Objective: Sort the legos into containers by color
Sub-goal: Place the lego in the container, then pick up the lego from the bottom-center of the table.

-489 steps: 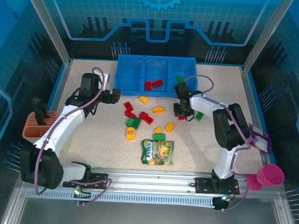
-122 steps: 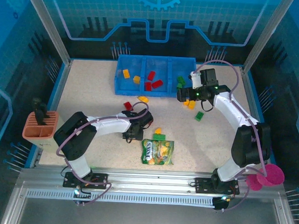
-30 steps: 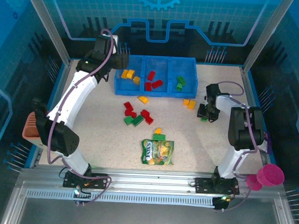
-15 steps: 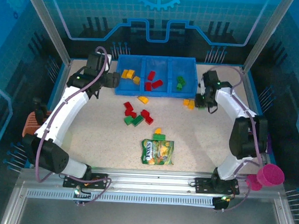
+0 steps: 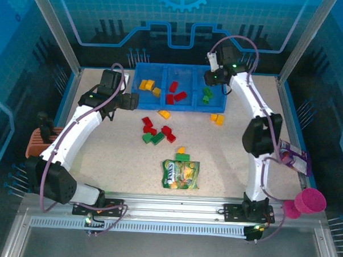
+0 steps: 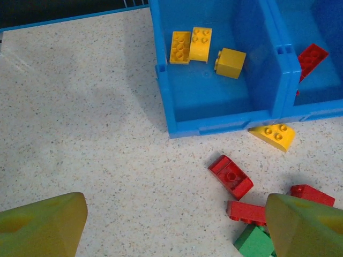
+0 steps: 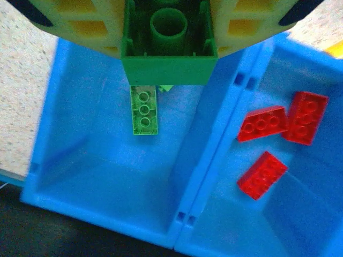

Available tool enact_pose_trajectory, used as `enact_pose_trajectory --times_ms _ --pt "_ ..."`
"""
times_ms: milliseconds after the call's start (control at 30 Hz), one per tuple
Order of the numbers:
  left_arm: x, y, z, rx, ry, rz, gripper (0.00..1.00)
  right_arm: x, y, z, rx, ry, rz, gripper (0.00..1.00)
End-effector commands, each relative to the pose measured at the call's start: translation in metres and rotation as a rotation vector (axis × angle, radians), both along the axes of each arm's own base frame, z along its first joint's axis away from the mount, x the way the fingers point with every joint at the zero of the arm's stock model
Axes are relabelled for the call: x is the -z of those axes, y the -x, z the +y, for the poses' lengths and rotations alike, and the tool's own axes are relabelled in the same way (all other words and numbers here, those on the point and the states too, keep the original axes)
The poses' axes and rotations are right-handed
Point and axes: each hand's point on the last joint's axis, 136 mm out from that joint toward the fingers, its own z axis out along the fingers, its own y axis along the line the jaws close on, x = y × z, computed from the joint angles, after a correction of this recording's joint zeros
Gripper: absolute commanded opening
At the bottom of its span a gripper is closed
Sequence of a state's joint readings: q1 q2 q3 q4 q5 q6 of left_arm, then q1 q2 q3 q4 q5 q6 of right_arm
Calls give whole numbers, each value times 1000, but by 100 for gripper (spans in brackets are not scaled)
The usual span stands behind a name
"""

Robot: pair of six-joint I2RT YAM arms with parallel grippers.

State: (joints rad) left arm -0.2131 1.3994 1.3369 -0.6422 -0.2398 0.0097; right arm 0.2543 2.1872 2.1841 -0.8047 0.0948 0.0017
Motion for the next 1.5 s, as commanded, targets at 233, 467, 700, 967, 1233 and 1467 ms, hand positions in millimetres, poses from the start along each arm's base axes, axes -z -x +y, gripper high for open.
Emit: enact_pose_trajectory --times_ms 233,467,700,967,1233,1467 --pt "-12 2 -4 29 55 -56 87 64 -42 0 20 -72 99 37" --pt "-16 2 -2 26 51 -67 87 72 -46 -4 26 -36 93 44" --pt "-19 2 -3 28 58 -65 86 47 -34 1 3 -17 65 48" --pt "-16 5 -1 31 48 -69 86 -1 49 24 -46 29 7 67" --pt "-14 6 -3 38 54 -62 87 25 183 62 21 -75 245 100" --pt "-13 7 -7 43 83 -57 87 63 274 94 166 -119 426 100"
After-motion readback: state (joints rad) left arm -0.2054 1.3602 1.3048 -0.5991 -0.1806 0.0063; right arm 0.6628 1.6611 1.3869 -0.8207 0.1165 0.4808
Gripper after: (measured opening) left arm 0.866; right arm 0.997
